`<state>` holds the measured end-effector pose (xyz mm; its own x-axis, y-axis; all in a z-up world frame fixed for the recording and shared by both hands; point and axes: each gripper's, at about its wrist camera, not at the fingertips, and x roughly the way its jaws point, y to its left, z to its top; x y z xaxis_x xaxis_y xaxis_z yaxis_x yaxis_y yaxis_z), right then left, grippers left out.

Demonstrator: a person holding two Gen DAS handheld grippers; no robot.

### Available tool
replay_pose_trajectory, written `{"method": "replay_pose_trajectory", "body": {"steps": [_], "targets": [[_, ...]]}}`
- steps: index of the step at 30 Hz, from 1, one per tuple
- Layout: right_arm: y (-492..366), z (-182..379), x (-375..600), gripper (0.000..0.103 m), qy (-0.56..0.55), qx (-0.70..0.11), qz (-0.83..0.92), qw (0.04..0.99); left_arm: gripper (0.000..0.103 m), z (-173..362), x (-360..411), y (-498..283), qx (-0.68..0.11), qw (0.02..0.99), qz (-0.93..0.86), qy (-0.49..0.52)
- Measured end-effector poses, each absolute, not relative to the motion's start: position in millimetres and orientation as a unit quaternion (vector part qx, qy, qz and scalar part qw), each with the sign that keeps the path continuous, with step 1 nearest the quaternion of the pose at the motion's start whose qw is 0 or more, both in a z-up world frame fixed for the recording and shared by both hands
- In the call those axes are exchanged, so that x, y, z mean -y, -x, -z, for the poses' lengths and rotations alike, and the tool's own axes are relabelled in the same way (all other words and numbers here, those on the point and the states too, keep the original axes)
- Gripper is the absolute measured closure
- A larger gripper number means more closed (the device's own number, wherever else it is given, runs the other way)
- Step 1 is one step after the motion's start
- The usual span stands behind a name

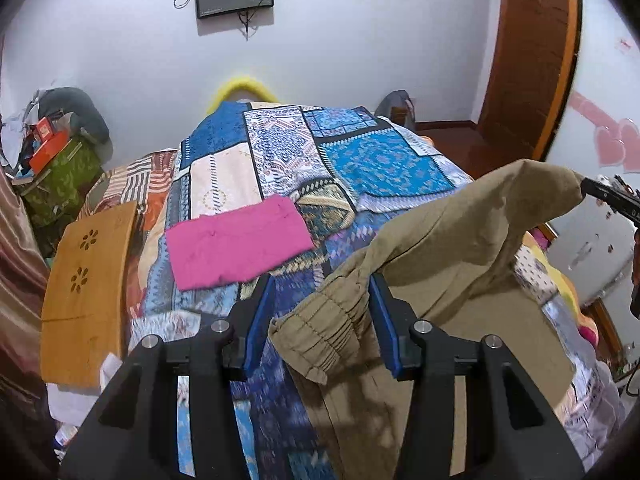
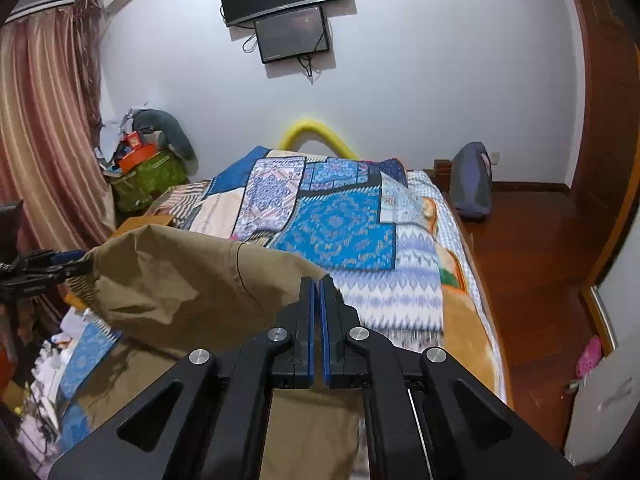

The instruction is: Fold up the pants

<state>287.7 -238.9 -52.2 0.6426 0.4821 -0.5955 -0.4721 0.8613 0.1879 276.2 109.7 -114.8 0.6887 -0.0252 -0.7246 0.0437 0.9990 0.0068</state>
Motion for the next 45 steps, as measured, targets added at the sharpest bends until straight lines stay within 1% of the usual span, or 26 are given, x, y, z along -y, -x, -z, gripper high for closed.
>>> {"method": "replay_pose_trajectory", "body": {"steps": [1,2,3,8,13,18,24,25,26,27,29,31,32,35,38,39,45], "targets": [[-279.7,53.6,241.9,0.101,-0.008,-0.333,-0.264,0.905,0.058,116.1,-107.8,-268.6,-0.395,0.919,0.021,-0.012],[-268.3,56.8,245.3,0.101,-0.009,-0.337,-0.266,0.903,0.064,117.3,-106.0,-261.9,-0.395,0.918,0.023,-0.012],[-261.8,58.3,246.9,0.101,-0.010,-0.340,-0.269,0.901,0.065,119.9,-103.8,-253.1,-0.398,0.917,0.027,-0.013],[-222.1,81.7,252.6,0.101,-0.006,-0.360,-0.268,0.894,0.065,143.8,-93.4,-214.7,-0.415,0.909,0.039,-0.021],[-201.3,110.2,262.5,0.101,-0.028,-0.390,-0.257,0.884,0.065,169.0,-87.8,-188.2,-0.439,0.897,0.052,-0.010],[-182.9,143.4,266.9,0.101,-0.027,-0.425,-0.246,0.871,0.065,185.4,-76.7,-168.9,-0.448,0.892,0.057,-0.030],[-167.6,156.7,259.6,0.100,0.020,-0.441,-0.218,0.871,0.064,184.3,-72.2,-152.0,-0.443,0.894,0.046,-0.058],[-164.6,155.4,259.5,0.100,0.028,-0.437,-0.213,0.873,0.062,180.2,-73.0,-149.3,-0.437,0.896,0.043,-0.058],[-163.9,150.5,258.9,0.099,0.037,-0.431,-0.209,0.877,0.059,176.7,-73.9,-148.6,-0.433,0.899,0.040,-0.058],[-160.8,147.2,260.3,0.098,0.041,-0.425,-0.208,0.880,0.057,171.0,-73.9,-147.1,-0.425,0.902,0.035,-0.062],[-154.7,137.9,261.4,0.089,0.047,-0.410,-0.206,0.887,0.050,162.6,-71.4,-145.0,-0.411,0.908,0.031,-0.070],[-146.9,132.2,258.6,0.072,0.051,-0.393,-0.210,0.894,0.046,155.8,-61.5,-143.8,-0.401,0.912,0.040,-0.082],[-144.9,125.4,254.4,0.069,0.054,-0.382,-0.218,0.896,0.043,154.2,-55.5,-143.3,-0.398,0.912,0.047,-0.088],[-140.9,117.2,237.5,0.066,0.056,-0.369,-0.243,0.895,0.037,157.1,-31.3,-144.4,-0.396,0.908,0.070,-0.118],[-136.4,116.9,217.1,0.056,0.060,-0.361,-0.270,0.891,0.032,170.1,-2.7,-144.0,-0.396,0.899,0.089,-0.165],[-135.3,118.4,210.7,0.052,0.064,-0.360,-0.277,0.889,0.032,177.8,7.9,-144.6,-0.400,0.893,0.098,-0.183],[-128.8,143.9,166.7,0.052,0.091,-0.378,-0.328,0.861,0.032,215.5,40.3,-150.1,-0.418,0.865,0.115,-0.252]]}}
